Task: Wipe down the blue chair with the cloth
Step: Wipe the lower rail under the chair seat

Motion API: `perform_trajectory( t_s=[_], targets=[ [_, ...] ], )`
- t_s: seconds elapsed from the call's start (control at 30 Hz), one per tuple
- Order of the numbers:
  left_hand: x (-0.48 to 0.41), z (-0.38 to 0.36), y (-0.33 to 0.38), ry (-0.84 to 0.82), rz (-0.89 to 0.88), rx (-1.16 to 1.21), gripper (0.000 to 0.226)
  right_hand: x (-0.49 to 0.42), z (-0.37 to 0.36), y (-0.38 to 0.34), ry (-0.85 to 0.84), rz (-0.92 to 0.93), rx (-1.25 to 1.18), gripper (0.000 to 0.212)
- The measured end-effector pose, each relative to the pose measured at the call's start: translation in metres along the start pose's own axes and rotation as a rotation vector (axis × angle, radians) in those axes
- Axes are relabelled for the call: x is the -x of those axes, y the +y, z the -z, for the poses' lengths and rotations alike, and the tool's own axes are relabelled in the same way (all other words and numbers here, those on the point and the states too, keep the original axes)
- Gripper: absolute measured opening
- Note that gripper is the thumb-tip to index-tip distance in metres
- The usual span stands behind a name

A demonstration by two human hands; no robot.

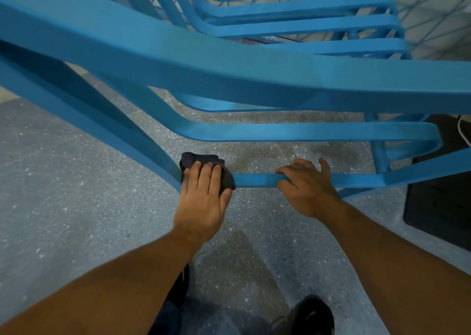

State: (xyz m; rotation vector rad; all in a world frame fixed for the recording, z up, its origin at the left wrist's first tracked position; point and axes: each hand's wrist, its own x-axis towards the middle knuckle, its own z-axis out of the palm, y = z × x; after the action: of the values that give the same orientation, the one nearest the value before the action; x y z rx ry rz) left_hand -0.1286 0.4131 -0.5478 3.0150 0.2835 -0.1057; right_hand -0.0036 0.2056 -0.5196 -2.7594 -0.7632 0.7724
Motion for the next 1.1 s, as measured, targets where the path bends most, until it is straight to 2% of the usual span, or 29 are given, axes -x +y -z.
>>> perform_trajectory(
  t_s=[0.07,0.13,0.23,0.27,0.33,0.37,0.53,0.63,0.73,0.83,0.93,1.0,1.1],
  targets=[
    [0.005,-0.006,-0.002,0.051,0.019,0.013,0.06,0.0,0.0,0.0,-0.002,0.0,0.001,0.052],
    [-0.001,-0.005,-0.003,0.032,0.007,-0.002,0.06,-0.001,-0.001,0.001,-0.003,-0.001,0.001,0.052],
    [-0.026,0.007,-0.001,-0.117,0.037,-0.093,0.061,-0.002,-0.002,0.002,-0.006,-0.002,0.002,0.051],
    [-0.035,0.013,0.001,-0.194,0.034,-0.148,0.059,-0.002,-0.003,0.002,-0.008,-0.002,0.003,0.05],
    [-0.045,0.019,0.002,-0.251,-0.015,-0.214,0.043,-0.003,-0.003,0.002,-0.009,-0.004,0.004,0.05],
    [-0.045,0.022,0.001,-0.248,-0.036,-0.231,0.037,-0.003,-0.002,0.002,-0.01,-0.007,0.006,0.051],
    [-0.039,0.018,-0.014,-0.224,-0.159,-0.289,0.036,-0.003,-0.004,0.003,0.002,0.004,0.026,0.052],
    [-0.034,0.021,-0.009,-0.237,-0.058,-0.19,0.032,-0.003,-0.005,0.004,0.009,0.009,0.021,0.05],
    [-0.04,0.033,0.004,-0.261,0.001,-0.237,0.025,-0.002,-0.004,0.003,0.018,0.009,0.025,0.046],
    [-0.062,0.037,0.006,-0.298,0.093,-0.205,0.04,-0.002,-0.006,0.003,0.021,0.004,0.017,0.049],
    [-0.058,0.027,0.001,-0.216,0.056,-0.247,0.037,-0.002,-0.005,0.003,0.029,0.005,0.023,0.053],
    [-0.04,0.02,0.002,-0.176,0.006,-0.278,0.054,-0.002,-0.004,0.003,0.03,0.006,0.021,0.053],
    [-0.021,0.009,0.001,-0.053,0.038,-0.15,0.051,-0.002,-0.004,0.003,0.029,0.01,0.017,0.052]
  ],
)
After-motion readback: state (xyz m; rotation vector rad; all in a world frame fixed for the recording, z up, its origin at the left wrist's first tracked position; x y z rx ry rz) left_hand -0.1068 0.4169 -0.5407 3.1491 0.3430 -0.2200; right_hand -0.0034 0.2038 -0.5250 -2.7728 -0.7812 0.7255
